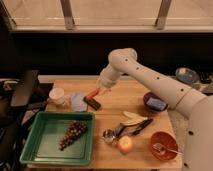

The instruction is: Place pepper in paper cup

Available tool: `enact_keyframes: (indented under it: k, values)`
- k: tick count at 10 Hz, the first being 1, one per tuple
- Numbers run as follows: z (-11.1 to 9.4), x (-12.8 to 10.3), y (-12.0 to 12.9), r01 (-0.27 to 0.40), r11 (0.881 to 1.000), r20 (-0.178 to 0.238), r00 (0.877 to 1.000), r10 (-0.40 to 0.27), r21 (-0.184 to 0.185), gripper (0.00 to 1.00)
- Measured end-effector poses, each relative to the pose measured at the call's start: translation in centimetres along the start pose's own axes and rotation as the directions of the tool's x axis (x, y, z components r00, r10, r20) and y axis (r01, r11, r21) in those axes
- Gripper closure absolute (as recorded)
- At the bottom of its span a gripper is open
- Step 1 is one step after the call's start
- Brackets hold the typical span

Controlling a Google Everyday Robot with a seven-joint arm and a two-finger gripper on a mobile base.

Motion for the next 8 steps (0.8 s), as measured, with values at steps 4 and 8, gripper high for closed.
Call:
enact_keyframes:
  k: [4, 8]
  values:
    - [2.4, -4.2, -2.9, 0.079, 0.996, 0.07, 0.994, -0.082, 0.04, 1.0]
    - [4.9, -10.6, -8.0, 0.187, 0.978, 0.1, 0.975, -0.196, 0.097, 1.0]
